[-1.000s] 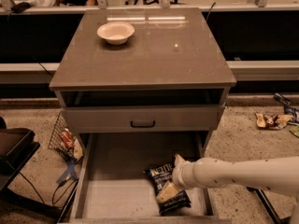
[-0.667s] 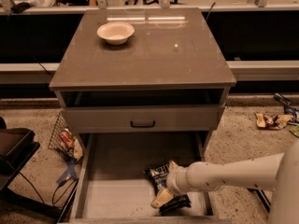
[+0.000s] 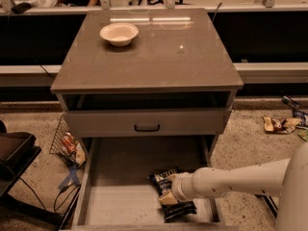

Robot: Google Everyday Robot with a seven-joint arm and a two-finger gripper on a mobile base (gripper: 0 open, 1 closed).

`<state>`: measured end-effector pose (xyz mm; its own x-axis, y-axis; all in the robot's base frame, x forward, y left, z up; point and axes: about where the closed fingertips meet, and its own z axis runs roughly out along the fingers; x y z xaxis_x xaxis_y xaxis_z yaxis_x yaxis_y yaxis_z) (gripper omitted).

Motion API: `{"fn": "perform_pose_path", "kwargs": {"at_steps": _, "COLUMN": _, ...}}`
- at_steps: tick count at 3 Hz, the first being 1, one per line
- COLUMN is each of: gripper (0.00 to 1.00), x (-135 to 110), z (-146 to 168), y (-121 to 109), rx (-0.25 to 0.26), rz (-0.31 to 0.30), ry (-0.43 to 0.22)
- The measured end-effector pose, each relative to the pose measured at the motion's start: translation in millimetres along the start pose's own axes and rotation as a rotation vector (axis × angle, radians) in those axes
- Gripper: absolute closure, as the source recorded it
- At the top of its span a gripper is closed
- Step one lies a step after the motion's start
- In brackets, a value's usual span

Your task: Pick blue chip bag from middle drawer and place on counter

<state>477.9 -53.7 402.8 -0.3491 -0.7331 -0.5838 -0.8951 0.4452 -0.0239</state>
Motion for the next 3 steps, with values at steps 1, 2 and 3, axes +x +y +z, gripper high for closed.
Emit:
{"fn": "perform_pose_path", "kwargs": {"at_steps": 1, "gripper": 0.61, "x": -0.3, "z": 0.8, "y": 0.8, "rx": -0.002, "rz": -0.001, "ry": 0.000}}
{"fn": "perform_pose_path", "kwargs": {"at_steps": 2, "gripper": 0.85, "x": -0.5, "z": 1.6, "y": 1.7, "rx": -0.004, "rz": -0.001, "ry": 0.000}}
{"fn": "perform_pose_path", "kwargs": {"at_steps": 3, "gripper": 0.85, "x": -0.8, "z": 2.5, "y": 2.6, "rx": -0.007, "rz": -0.002, "ry": 0.000}}
